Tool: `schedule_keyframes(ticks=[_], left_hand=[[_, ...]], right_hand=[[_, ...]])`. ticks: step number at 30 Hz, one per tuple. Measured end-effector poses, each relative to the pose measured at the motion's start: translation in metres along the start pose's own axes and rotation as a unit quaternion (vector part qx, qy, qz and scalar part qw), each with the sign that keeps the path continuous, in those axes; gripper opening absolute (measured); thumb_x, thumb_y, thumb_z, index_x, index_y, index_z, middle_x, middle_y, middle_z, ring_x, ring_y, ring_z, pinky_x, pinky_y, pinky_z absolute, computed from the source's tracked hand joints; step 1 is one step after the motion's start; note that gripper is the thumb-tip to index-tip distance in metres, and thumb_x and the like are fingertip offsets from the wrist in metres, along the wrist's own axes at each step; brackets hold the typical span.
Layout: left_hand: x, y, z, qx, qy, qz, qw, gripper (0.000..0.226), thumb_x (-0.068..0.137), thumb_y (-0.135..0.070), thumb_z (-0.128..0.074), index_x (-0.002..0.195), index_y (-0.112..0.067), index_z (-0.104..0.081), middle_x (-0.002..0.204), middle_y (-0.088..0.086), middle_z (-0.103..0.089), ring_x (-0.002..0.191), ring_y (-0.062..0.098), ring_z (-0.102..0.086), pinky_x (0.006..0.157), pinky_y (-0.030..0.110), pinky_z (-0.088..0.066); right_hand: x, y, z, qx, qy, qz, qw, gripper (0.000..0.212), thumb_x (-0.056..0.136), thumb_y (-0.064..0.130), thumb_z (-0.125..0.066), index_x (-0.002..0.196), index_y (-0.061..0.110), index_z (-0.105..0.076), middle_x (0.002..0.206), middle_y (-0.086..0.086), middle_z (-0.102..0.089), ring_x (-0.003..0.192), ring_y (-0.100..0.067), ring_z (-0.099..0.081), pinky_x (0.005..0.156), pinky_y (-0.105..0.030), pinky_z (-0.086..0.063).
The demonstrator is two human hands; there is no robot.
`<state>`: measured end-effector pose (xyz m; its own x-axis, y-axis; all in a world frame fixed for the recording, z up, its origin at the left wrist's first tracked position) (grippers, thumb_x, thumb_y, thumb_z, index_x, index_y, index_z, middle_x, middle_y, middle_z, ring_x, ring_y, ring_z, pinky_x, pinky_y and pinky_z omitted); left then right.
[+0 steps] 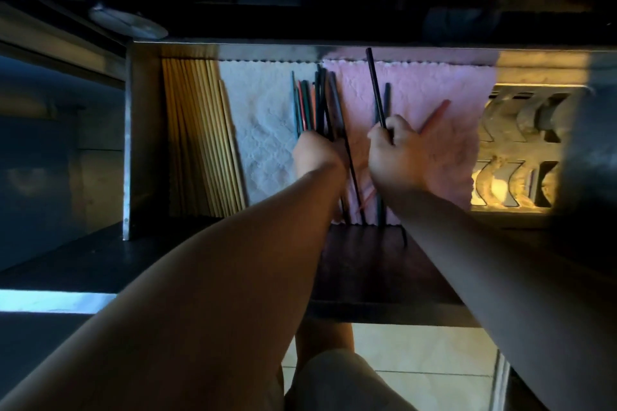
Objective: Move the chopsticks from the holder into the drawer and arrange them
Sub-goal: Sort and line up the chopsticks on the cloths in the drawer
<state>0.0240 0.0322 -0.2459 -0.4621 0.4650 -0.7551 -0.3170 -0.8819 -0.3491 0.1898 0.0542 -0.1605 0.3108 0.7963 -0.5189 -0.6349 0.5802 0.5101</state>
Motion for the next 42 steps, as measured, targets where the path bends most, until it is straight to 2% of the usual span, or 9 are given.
schedule_keyframes(ticks=[1, 3, 6, 15, 19, 25, 31, 35, 42], left_hand=[[0.001, -0.003, -0.001, 0.009, 0.001, -0.005, 1.000, 0.037, 0.086, -0.036, -0.067, 0.104, -0.004, -0.069, 0.104, 0.018, -0.071, 0.099, 0.033, -0.068, 0.067, 0.029, -0.042], [0.003, -0.007, -0.001, 0.015, 0.003, -0.012, 1.000, 0.034, 0.087, -0.034, -0.066, 0.103, -0.004, -0.068, 0.104, 0.018, -0.070, 0.099, 0.034, -0.067, 0.068, 0.029, -0.044], [0.000, -0.009, 0.000, 0.011, 0.005, -0.004, 1.000, 0.025, 0.087, -0.030, -0.065, 0.089, -0.005, -0.064, 0.089, 0.013, -0.068, 0.090, 0.031, -0.067, 0.064, 0.028, -0.043], [-0.005, 0.009, 0.041, -0.125, 0.088, 0.026, 0.988, 0.026, 0.094, -0.017, -0.041, 0.078, -0.007, -0.058, 0.077, 0.014, -0.060, 0.074, 0.030, -0.063, 0.069, 0.042, -0.054], [0.000, 0.031, 0.064, -0.231, 0.142, 0.090, 0.958, 0.022, 0.097, -0.011, -0.038, 0.090, -0.007, -0.058, 0.075, 0.010, -0.060, 0.062, 0.023, -0.062, 0.055, 0.031, -0.052], [0.023, 0.047, 0.088, -0.265, 0.163, 0.110, 0.944, 0.026, 0.100, -0.003, -0.041, 0.111, -0.014, -0.061, 0.100, 0.012, -0.072, 0.088, 0.025, -0.072, 0.075, 0.038, -0.059], [0.052, 0.062, 0.099, -0.146, 0.132, 0.072, 0.978, 0.029, 0.090, -0.014, -0.066, 0.118, -0.021, -0.067, 0.097, 0.006, -0.075, 0.084, 0.022, -0.074, 0.075, 0.046, -0.062], [0.062, 0.060, 0.110, -0.084, 0.101, 0.025, 0.991, 0.034, 0.083, -0.013, -0.074, 0.116, -0.016, -0.066, 0.093, 0.006, -0.072, 0.082, 0.023, -0.072, 0.070, 0.037, -0.061], [0.067, 0.052, 0.131, 0.019, 0.051, -0.057, 0.997, 0.027, 0.086, -0.014, -0.070, 0.112, -0.017, -0.064, 0.096, 0.003, -0.068, 0.082, 0.020, -0.067, 0.062, 0.029, -0.056]], right_hand=[[0.001, -0.004, 0.000, 0.002, -0.009, 0.011, 1.000, 0.032, 0.099, 0.018, -0.042, 0.121, 0.005, -0.060, 0.137, -0.024, -0.047, 0.117, -0.011, -0.029, 0.099, -0.020, -0.012], [0.003, -0.001, -0.003, 0.069, -0.035, 0.035, 0.996, 0.028, 0.093, 0.024, -0.046, 0.108, 0.012, -0.066, 0.121, -0.017, -0.061, 0.119, -0.020, -0.051, 0.112, -0.037, -0.014], [0.007, -0.004, -0.015, 0.185, 0.027, 0.012, 0.982, 0.023, 0.085, 0.024, -0.049, 0.084, 0.004, -0.060, 0.067, -0.007, -0.053, 0.061, -0.021, -0.051, 0.065, -0.035, -0.043], [-0.005, 0.010, -0.072, 0.316, 0.192, -0.152, 0.917, 0.028, 0.098, 0.023, -0.047, 0.080, 0.012, -0.066, 0.059, -0.001, -0.058, 0.035, -0.012, -0.046, 0.036, -0.016, -0.035], [-0.021, 0.024, -0.104, 0.318, 0.263, -0.186, 0.892, 0.028, 0.102, 0.024, -0.040, 0.096, 0.011, -0.064, 0.065, -0.001, -0.055, 0.047, -0.013, -0.047, 0.046, -0.018, -0.040], [-0.020, 0.038, -0.151, 0.304, 0.259, -0.186, 0.898, 0.019, 0.099, 0.010, -0.043, 0.098, 0.013, -0.062, 0.070, -0.004, -0.056, 0.049, -0.013, -0.052, 0.044, -0.022, -0.042], [-0.004, 0.046, -0.180, 0.194, 0.220, -0.163, 0.942, 0.023, 0.088, 0.004, -0.054, 0.079, 0.022, -0.065, 0.082, -0.006, -0.066, 0.074, -0.024, -0.065, 0.060, -0.032, -0.056], [0.009, 0.046, -0.185, 0.087, 0.149, -0.129, 0.976, 0.030, 0.082, 0.009, -0.061, 0.109, 0.017, -0.069, 0.108, -0.003, -0.070, 0.102, -0.028, -0.066, 0.086, -0.032, -0.054], [0.009, 0.061, -0.185, 0.036, 0.101, -0.086, 0.991, 0.026, 0.079, 0.005, -0.065, 0.102, 0.015, -0.071, 0.106, -0.005, -0.072, 0.100, -0.021, -0.066, 0.091, -0.029, -0.053]])
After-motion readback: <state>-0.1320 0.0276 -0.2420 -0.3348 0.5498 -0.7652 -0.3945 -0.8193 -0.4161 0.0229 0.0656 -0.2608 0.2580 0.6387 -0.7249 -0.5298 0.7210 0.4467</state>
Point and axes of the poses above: each hand's wrist, its own x-axis towards the middle knuckle, its own z-axis out of the back of the hand, y = z × x, the point moved 9 cm from there along x, towards the middle knuckle
